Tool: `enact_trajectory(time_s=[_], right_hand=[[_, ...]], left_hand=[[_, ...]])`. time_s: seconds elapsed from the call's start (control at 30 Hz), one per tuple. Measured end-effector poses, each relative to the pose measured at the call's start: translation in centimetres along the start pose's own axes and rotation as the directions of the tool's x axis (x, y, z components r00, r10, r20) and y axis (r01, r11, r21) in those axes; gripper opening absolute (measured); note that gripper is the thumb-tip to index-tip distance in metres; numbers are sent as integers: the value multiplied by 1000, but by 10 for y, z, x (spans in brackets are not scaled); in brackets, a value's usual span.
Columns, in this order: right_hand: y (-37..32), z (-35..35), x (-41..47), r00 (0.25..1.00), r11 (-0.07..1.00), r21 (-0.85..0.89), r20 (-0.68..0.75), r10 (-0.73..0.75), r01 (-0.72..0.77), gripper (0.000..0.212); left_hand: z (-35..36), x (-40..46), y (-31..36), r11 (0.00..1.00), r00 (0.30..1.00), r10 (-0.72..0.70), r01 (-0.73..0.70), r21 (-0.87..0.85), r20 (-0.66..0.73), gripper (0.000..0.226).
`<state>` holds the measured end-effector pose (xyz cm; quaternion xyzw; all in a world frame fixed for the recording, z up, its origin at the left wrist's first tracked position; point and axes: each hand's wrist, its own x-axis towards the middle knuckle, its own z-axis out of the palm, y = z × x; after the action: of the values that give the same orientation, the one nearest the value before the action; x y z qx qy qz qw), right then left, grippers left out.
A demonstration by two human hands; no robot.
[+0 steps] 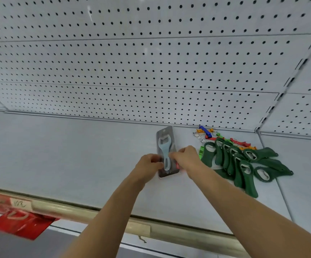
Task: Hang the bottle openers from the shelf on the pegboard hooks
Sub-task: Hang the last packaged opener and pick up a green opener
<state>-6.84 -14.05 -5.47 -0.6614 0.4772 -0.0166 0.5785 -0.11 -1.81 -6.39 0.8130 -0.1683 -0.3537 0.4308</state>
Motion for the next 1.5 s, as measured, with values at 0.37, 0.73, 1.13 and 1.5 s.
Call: enact_trajectory(time_s=[0.37, 0.73, 1.13, 1.5], right_hand=[[33, -66, -23, 954, 960, 180, -246, -168, 216, 25], [74, -138, -41, 870, 885, 391, -491, -32, 253, 41], [110, -176, -77, 901, 809, 520, -434, -25, 274, 35], [172, -262, -147, 920, 777, 524, -349, -178, 349, 35]], left_hand=[[47, 1, 18, 991, 990, 135, -135, 18, -31, 32], [125, 52, 71, 542, 906, 366, -392, 743, 211, 64], [118, 50, 93, 686, 967, 82, -229, 691, 239, 28], [178, -69, 97, 954, 966, 259, -257, -155, -8, 20]])
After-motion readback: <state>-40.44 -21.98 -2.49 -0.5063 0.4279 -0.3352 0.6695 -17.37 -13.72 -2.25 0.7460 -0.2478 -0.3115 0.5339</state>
